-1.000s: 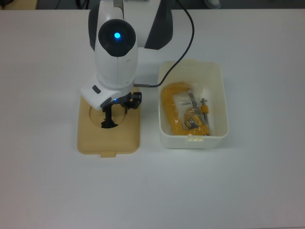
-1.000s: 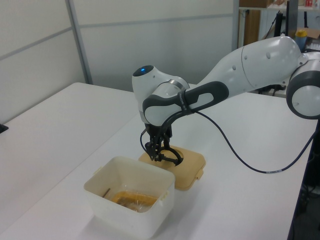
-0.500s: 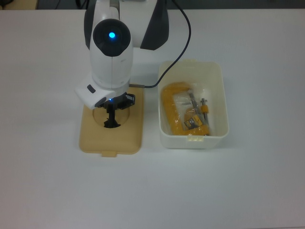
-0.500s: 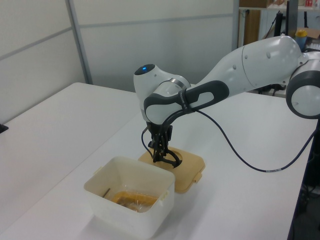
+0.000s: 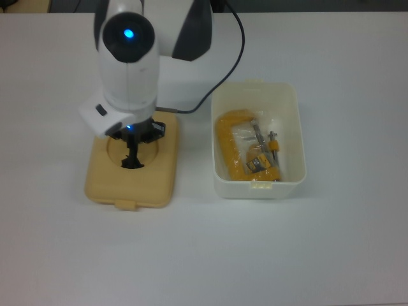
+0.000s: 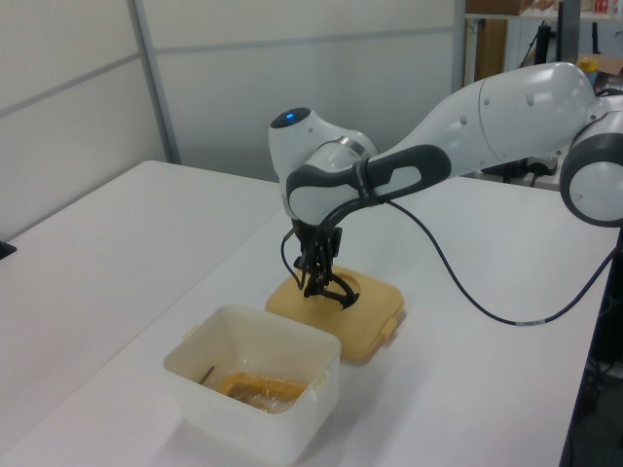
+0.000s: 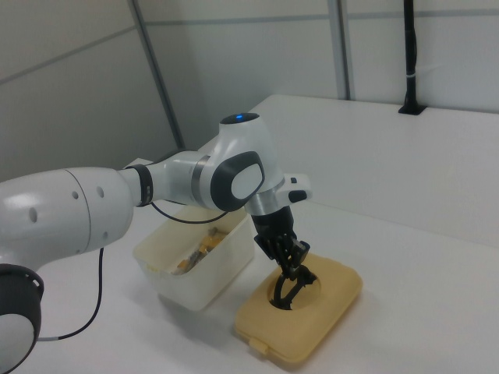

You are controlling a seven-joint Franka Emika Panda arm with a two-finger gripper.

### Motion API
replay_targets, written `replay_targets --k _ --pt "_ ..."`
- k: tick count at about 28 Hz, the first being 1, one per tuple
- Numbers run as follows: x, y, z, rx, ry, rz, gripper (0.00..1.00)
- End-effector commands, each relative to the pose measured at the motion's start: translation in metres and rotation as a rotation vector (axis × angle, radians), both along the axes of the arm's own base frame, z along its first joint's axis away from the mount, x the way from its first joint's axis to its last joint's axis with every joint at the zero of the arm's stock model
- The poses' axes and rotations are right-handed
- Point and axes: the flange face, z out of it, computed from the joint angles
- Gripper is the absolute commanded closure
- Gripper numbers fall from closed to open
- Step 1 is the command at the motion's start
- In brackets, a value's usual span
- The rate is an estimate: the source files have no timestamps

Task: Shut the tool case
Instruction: 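Lift the tan lid up off the table by its handle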

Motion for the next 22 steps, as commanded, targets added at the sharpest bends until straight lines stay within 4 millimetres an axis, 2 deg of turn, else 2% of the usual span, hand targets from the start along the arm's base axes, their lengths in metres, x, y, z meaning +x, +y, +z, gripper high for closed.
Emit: replay_targets --k 1,4,5,9,10,15,18,22 --pt "-0.014 -0.012 0.04 0.004 0.002 0.011 1.0" --pt "-0.018 -0.018 0.055 0.026 0.012 0.012 1.0" --pt "-0.021 -0.021 0.071 0.052 0.011 0.012 1.0" --pt "-0.028 -0.021 0.094 0.077 0.005 0.014 1.0" --pt "-0.03 -0.02 0.106 0.079 -0.009 0.015 1.0" --pt "-0.036 -0.018 0.125 0.118 -0.032 0.005 1.0" --pt "-0.036 -0.016 0.128 0.133 -0.033 0.006 1.0" --pt "-0.038 0.006 0.132 0.131 -0.026 0.035 1.0"
